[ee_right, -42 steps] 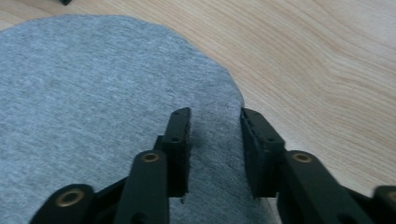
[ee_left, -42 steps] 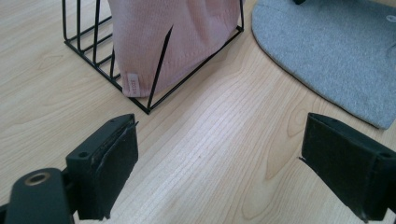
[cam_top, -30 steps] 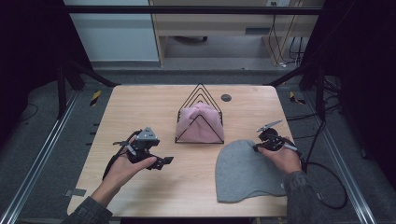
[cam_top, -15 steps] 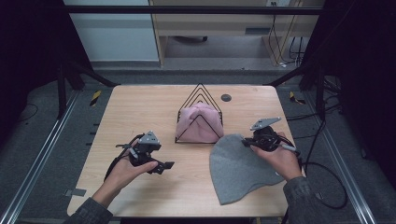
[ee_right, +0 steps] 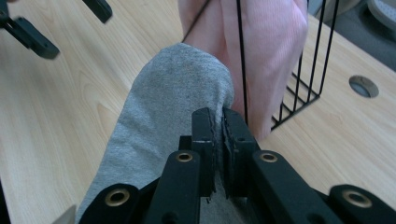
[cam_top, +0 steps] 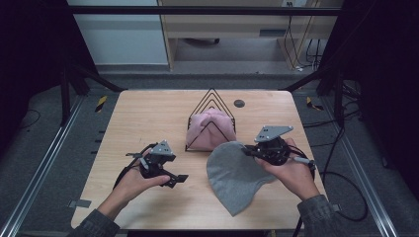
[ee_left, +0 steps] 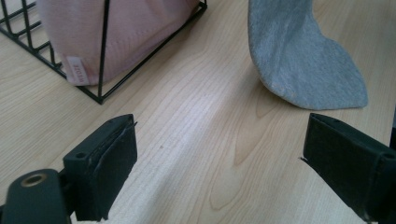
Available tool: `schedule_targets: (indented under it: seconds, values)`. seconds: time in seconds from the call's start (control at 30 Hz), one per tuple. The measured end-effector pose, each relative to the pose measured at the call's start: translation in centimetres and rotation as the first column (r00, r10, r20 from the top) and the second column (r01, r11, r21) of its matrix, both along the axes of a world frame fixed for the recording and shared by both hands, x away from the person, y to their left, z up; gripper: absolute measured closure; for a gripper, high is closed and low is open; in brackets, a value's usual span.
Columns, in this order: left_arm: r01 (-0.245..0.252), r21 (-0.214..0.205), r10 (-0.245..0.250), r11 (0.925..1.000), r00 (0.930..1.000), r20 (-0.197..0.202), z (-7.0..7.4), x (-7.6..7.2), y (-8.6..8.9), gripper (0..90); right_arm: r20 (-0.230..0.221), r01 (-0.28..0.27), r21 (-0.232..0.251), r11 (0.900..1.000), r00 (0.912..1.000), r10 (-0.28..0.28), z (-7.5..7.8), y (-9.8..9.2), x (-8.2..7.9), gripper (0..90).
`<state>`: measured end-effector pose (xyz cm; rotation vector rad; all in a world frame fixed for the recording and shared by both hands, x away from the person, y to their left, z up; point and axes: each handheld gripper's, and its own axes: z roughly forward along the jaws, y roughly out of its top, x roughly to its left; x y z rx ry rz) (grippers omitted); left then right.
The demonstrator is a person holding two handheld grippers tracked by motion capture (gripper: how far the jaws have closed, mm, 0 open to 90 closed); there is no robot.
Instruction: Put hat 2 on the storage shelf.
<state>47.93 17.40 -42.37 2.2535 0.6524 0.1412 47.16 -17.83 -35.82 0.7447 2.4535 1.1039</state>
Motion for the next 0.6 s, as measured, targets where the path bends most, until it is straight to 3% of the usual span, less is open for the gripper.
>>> schedule_targets:
  seconds: [0.6]
  values:
    - [0.073, -0.056, -0.072, 0.9958, 0.9973, 0.012, 1.8, 0.0, -1.8, 11.9, 0.085, -0.092, 0.075, 0.9929, 0.9927, 0.086, 4.8, 2.0, -1.6, 85.4]
